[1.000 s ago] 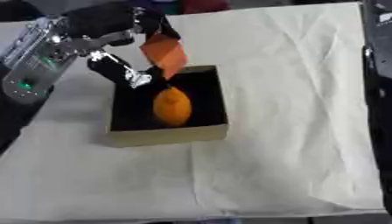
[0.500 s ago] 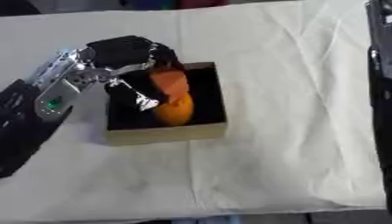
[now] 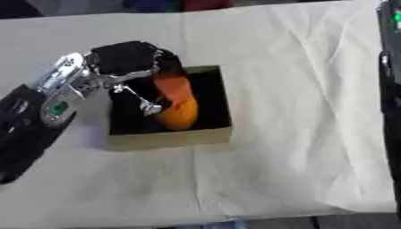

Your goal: Pick up objects on the table and place them in the box.

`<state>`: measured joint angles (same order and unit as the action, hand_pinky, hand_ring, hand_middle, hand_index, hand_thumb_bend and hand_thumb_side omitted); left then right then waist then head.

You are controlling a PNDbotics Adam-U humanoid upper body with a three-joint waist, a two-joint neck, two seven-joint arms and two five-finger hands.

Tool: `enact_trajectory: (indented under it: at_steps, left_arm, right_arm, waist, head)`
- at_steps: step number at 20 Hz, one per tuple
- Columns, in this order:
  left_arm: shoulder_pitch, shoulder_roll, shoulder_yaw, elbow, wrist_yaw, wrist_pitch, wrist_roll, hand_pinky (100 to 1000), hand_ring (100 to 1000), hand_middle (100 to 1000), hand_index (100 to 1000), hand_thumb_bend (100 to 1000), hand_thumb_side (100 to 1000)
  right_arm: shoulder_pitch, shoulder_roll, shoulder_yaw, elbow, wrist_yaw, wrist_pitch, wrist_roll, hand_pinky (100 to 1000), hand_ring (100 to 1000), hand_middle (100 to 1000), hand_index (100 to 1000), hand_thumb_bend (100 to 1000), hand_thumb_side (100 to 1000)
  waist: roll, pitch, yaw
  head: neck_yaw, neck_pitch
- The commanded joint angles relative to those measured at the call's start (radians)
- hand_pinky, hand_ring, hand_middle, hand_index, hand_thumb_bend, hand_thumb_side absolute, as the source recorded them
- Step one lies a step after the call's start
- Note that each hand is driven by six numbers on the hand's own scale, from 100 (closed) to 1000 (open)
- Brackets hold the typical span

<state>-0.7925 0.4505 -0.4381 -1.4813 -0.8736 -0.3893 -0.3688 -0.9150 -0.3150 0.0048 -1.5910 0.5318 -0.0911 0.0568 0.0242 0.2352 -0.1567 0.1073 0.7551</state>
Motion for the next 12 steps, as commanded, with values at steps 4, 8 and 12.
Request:
enact_trajectory:
  at_steps: [4,8,12]
  left_arm:
    - [-0.009,0.04,0.011,-0.064,-0.033,-0.038,-0.109,742,749,793,893,280,687]
    - [-0.002,0.051,0.03,-0.093,-0.074,-0.031,-0.143,776,793,816,910,544,814]
    - [0.003,0.059,0.04,-0.119,-0.129,-0.005,-0.117,772,801,816,913,611,792]
  right_arm:
    - [-0.014,-0.021,-0.01,-0.023,-0.003,0.003,0.0,801,651,643,698,106,783]
    - [-0.013,-0.022,-0.01,-0.02,-0.001,0.003,0.004,801,651,642,698,103,784]
    - [-0.013,-0.022,-0.01,-0.021,0.0,0.002,0.004,801,650,642,697,104,784]
  waist:
    - [-0.002,-0.027,0.002]
    - [-0.003,-0.028,0.005]
    - [-0.004,-0.029,0.006]
  head:
    - [0.005,-0.009]
    - [0.005,-0.01]
    - [0.004,-0.013]
